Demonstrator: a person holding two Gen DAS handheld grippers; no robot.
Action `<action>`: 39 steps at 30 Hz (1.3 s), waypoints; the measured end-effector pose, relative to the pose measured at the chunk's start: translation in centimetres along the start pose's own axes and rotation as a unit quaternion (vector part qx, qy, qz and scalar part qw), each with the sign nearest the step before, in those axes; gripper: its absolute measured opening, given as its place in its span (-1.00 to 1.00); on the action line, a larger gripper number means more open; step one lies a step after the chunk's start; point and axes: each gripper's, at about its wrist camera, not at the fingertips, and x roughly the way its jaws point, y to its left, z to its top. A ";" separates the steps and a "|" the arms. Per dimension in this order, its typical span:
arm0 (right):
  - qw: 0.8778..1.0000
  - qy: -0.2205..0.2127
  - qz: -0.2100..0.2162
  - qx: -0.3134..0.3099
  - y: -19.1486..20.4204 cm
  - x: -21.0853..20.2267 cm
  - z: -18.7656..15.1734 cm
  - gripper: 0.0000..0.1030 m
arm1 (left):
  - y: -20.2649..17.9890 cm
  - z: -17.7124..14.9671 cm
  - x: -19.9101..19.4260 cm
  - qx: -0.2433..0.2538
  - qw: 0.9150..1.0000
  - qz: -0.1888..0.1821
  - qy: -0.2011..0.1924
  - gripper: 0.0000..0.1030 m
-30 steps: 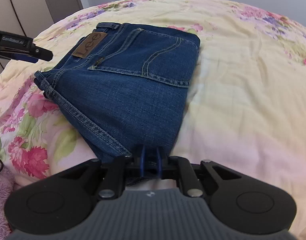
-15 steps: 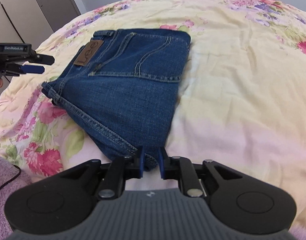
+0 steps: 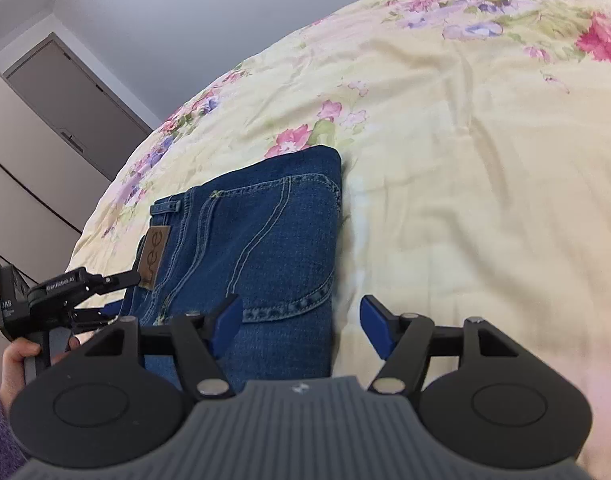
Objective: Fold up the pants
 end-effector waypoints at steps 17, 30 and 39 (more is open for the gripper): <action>0.987 0.043 0.104 0.118 -3.8 6.4 2.8 -0.26 | -1.8 1.4 2.1 0.086 0.995 -0.020 0.039 0.26; 0.994 0.033 0.075 0.073 -0.8 4.6 3.7 -0.59 | -3.9 1.1 -0.1 0.127 0.992 0.017 0.010 -0.40; 0.995 0.026 0.085 0.048 2.7 2.0 4.9 -0.68 | -5.6 1.2 -3.9 0.141 0.990 0.025 -0.015 -0.45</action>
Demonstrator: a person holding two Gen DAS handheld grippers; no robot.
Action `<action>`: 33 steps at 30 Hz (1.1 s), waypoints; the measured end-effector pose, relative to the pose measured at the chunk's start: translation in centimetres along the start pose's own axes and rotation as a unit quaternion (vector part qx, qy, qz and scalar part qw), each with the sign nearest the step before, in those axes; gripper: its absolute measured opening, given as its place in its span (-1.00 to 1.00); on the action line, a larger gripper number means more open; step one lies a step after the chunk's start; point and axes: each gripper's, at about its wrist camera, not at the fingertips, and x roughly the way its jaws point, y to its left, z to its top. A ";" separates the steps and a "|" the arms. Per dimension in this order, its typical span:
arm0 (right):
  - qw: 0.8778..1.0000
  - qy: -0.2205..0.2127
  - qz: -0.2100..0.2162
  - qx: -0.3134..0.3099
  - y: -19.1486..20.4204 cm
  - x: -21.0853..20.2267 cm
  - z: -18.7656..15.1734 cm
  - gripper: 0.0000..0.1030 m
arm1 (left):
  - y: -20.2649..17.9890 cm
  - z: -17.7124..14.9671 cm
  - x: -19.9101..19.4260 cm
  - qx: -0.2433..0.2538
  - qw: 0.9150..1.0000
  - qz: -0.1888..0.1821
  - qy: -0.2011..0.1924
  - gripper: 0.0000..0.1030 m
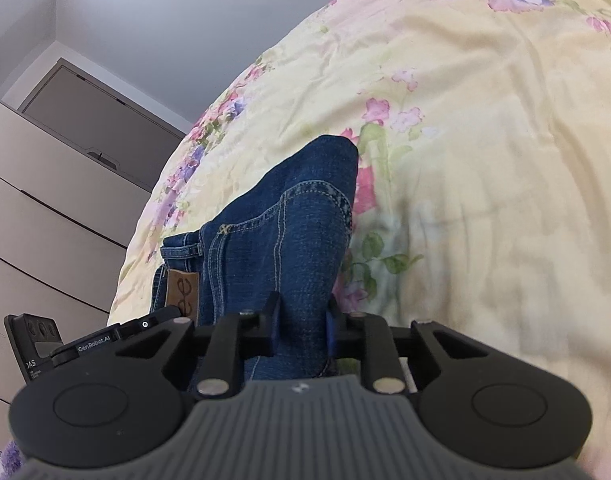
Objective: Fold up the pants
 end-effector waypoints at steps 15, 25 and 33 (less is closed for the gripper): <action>0.997 0.043 0.060 -0.010 8.4 5.2 -2.5 -0.69 | 6.0 0.2 -6.7 -0.018 0.997 0.072 -0.011 -0.45; 0.998 0.069 0.001 -0.002 5.1 10.4 -3.5 -0.69 | 10.4 -1.5 -1.7 -0.046 0.996 0.070 0.029 -0.43; 0.997 0.078 -0.026 -0.012 4.2 11.8 -4.1 -0.62 | 10.6 -1.5 -1.7 -0.061 0.995 0.074 0.039 -0.31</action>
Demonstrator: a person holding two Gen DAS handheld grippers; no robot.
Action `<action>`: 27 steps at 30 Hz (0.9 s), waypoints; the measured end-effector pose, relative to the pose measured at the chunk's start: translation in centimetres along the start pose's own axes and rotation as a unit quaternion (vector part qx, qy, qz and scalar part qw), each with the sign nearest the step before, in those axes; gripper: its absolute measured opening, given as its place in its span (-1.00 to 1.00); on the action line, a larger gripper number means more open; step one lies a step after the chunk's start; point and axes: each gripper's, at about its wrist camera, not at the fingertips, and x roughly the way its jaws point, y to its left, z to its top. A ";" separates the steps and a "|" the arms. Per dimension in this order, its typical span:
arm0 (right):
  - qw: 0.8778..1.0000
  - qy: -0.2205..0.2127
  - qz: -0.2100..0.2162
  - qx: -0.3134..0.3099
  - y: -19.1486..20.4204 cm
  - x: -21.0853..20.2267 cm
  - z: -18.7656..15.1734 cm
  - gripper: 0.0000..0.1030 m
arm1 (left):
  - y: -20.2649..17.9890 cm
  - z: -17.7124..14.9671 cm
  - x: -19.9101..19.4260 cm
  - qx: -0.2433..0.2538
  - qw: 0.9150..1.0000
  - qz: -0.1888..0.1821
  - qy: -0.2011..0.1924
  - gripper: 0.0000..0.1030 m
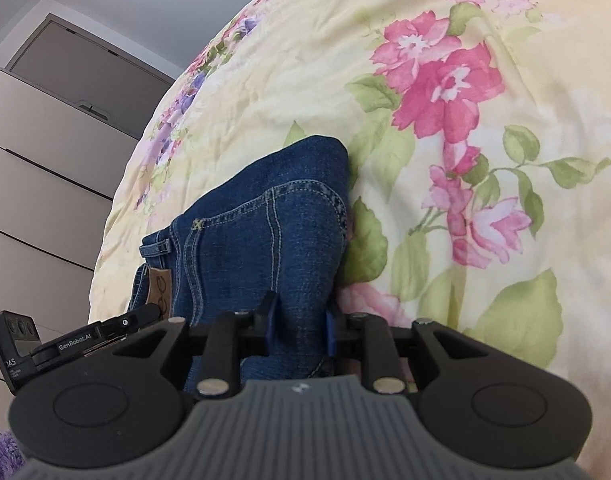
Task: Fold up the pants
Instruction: 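Open both tools and lift them away from the folded jeans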
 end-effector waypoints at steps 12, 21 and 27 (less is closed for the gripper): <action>0.985 -0.051 -0.076 -0.144 6.8 -7.1 -2.7 -0.11 | -6.3 -0.9 -9.3 0.088 0.991 0.076 -0.060 0.17; 0.946 -0.136 -0.085 -0.282 12.4 -16.7 -10.1 0.22 | -12.1 -4.5 -18.8 0.167 0.969 0.107 -0.144 0.57; 0.922 -0.183 -0.113 -0.321 14.2 -21.0 -16.3 0.49 | -15.5 -9.8 -22.1 0.209 0.951 0.130 -0.186 0.72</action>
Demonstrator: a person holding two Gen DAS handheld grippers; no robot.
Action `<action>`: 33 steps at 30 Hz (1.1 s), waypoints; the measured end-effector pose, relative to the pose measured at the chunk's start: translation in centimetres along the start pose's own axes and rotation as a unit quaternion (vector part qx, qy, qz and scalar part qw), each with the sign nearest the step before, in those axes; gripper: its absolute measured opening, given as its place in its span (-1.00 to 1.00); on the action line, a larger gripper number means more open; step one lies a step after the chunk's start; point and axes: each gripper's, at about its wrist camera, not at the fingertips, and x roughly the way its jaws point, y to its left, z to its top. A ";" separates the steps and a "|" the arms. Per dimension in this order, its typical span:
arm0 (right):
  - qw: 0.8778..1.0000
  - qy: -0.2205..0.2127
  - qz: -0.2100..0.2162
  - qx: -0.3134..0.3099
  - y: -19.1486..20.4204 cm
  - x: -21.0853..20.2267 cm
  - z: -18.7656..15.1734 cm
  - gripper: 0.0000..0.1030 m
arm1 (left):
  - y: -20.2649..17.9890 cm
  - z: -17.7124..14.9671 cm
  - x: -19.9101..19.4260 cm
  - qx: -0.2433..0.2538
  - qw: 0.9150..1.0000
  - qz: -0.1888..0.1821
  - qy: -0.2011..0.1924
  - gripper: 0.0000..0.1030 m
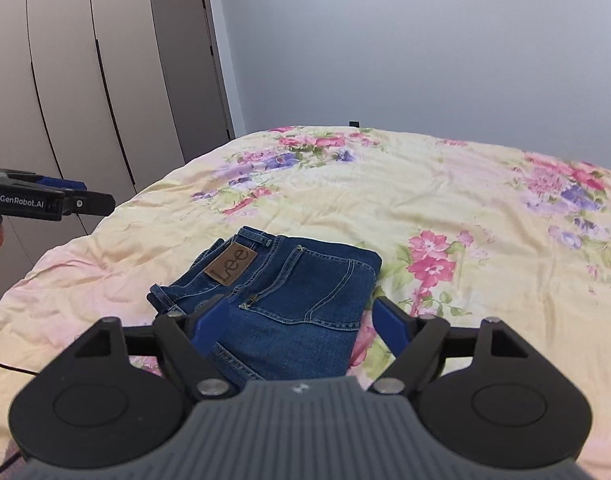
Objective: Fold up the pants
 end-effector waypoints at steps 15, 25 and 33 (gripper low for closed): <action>0.998 0.002 -0.066 -0.002 4.5 -3.3 -6.7 0.58 | -3.3 -7.4 -2.5 -0.081 0.997 0.001 0.008 0.73; 0.996 0.056 -0.061 0.012 4.3 0.6 -9.2 0.58 | -2.6 -9.9 0.1 -0.106 0.993 0.019 0.047 0.72; 0.995 0.067 -0.074 0.009 4.1 1.8 -9.7 0.58 | -3.3 -11.0 1.5 -0.100 0.993 0.020 0.058 0.65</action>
